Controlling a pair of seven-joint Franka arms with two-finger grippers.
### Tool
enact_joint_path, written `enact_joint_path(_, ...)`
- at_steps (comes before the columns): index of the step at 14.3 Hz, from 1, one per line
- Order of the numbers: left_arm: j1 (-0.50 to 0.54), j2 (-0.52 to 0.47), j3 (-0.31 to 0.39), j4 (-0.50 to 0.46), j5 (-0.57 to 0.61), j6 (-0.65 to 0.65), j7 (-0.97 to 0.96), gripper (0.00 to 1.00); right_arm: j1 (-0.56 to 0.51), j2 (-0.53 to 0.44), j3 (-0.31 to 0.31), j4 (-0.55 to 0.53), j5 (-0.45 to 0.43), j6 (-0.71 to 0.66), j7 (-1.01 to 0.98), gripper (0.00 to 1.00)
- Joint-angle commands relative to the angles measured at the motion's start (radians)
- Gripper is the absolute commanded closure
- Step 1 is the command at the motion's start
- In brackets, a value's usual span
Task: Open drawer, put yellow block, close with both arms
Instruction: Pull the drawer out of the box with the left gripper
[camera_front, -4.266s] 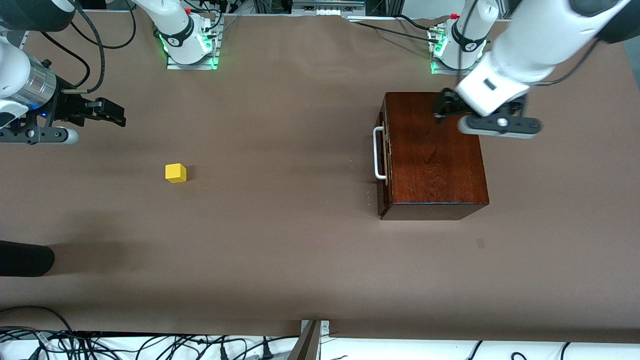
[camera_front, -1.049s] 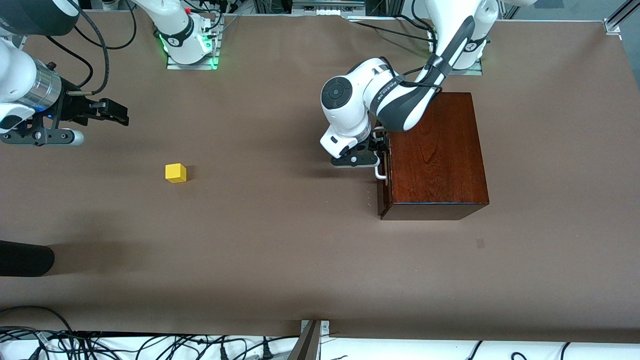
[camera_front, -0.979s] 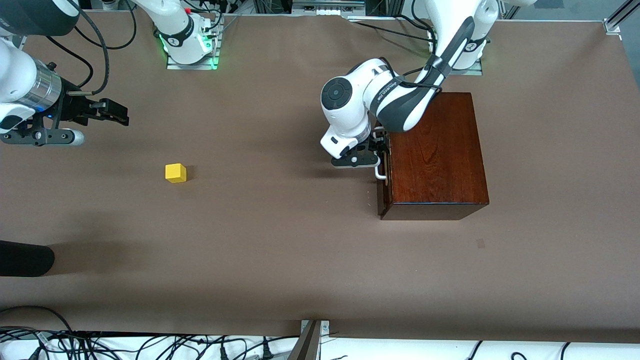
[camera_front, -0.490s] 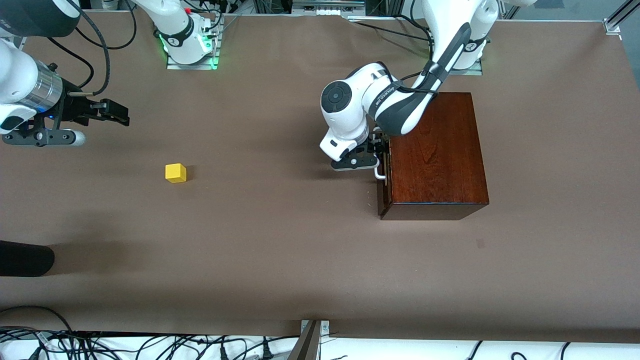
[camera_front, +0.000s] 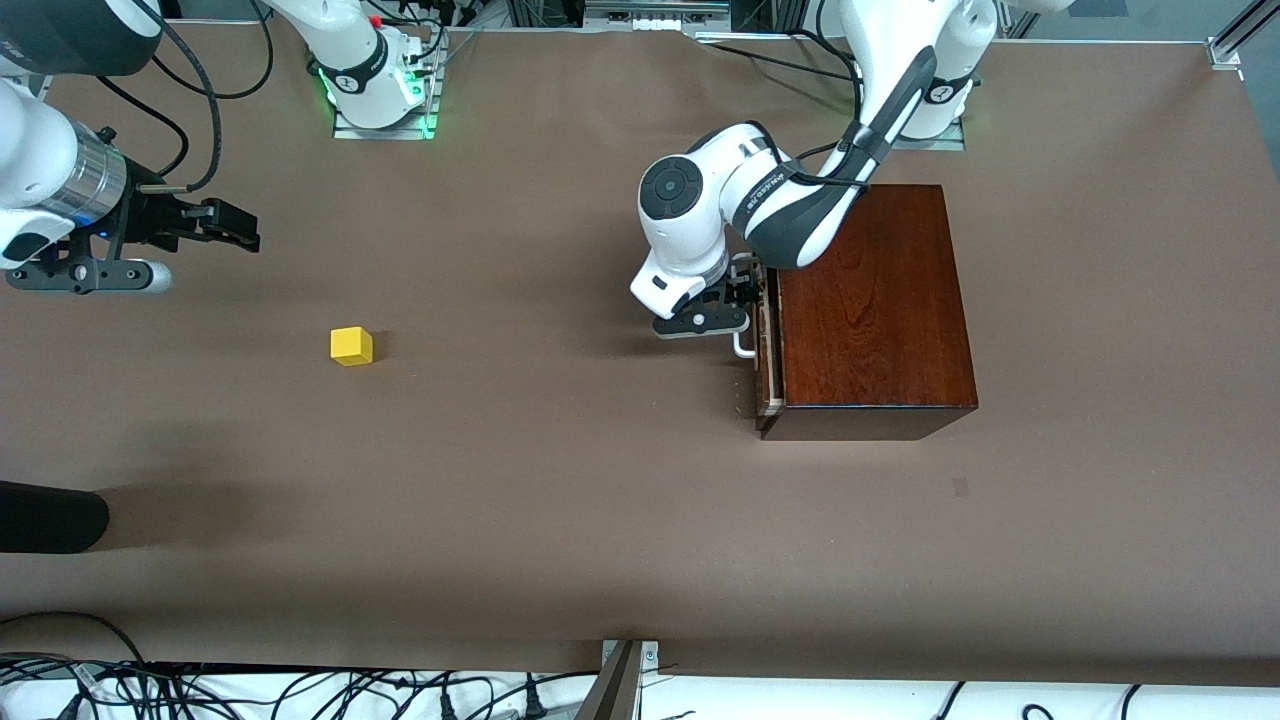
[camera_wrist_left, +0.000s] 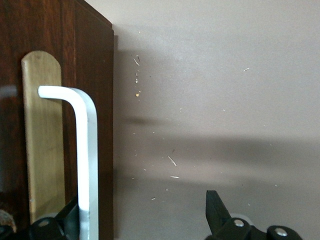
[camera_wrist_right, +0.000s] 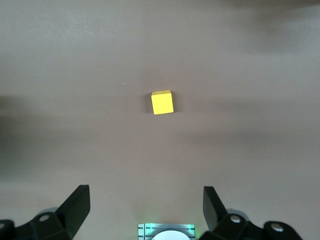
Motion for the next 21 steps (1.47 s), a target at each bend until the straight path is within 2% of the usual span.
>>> enact_joint_path(1,-0.029,0.023,0.0,0.02,-0.053,0.029,-0.043,0.0,0.002,-0.009,0.001,-0.011,-0.006,0.007,-0.007,0.0)
enact_joint_path(11,-0.089,0.057,0.0,0.084,-0.105,0.109,-0.095,0.0,0.002,-0.007,0.002,-0.013,-0.006,0.011,0.001,0.0)
enact_joint_path(21,-0.193,0.114,0.051,0.199,-0.142,0.109,-0.109,0.0,0.002,-0.007,0.002,-0.013,-0.006,0.011,0.002,0.0)
